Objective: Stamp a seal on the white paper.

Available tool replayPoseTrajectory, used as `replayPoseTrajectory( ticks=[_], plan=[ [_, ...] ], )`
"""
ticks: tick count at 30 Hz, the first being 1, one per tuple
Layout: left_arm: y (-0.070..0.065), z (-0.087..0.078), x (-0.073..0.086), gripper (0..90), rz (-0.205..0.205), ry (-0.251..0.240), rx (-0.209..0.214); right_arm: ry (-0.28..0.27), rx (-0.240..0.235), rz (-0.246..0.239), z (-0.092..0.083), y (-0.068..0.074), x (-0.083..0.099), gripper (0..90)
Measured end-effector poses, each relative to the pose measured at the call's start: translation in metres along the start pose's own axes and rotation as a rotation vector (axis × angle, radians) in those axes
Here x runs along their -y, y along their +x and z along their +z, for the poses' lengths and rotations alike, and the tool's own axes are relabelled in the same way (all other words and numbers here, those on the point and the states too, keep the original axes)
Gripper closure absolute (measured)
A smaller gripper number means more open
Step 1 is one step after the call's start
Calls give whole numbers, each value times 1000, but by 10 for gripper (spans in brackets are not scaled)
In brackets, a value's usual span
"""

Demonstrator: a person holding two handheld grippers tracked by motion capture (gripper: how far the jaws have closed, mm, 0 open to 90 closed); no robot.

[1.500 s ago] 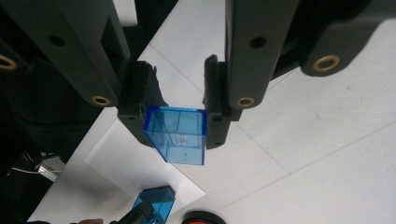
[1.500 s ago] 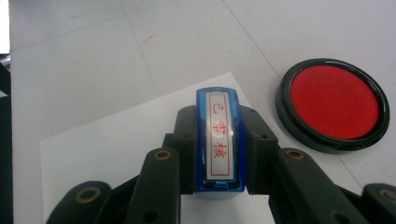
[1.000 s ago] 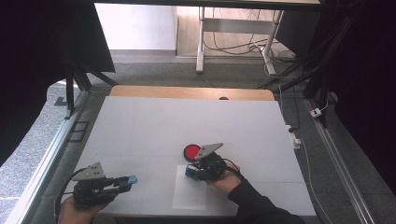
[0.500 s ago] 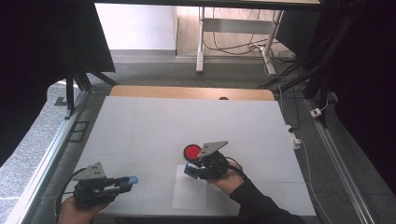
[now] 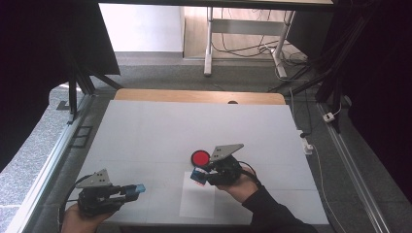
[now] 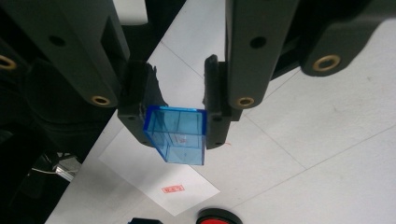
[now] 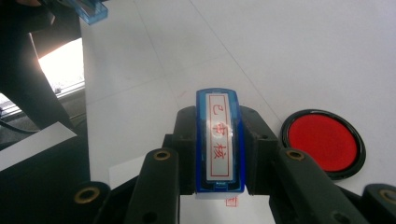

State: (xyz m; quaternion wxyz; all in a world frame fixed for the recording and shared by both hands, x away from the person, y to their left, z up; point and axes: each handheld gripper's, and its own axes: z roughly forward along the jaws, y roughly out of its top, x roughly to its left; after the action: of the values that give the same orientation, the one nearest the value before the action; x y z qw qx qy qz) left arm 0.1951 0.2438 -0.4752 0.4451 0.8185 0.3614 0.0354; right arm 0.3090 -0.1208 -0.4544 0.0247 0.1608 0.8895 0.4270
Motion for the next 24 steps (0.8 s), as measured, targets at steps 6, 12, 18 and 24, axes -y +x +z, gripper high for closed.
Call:
replayPoseTrajectory(
  ticks=[6,12,18,24],
  plan=[
    [-1,1,-1,682,4,2,0,-28,-19,-5,-6,5,-6,704],
    [-1,1,-1,681,8,3,3,-55,-41,-6,-12,10,-11,704],
    [-1,2,-1,681,5,10,0,-71,-56,-16,-15,15,-15,704],
    [-1,3,-2,681,14,11,3,-80,-67,-16,-18,17,-18,704]
  ],
)
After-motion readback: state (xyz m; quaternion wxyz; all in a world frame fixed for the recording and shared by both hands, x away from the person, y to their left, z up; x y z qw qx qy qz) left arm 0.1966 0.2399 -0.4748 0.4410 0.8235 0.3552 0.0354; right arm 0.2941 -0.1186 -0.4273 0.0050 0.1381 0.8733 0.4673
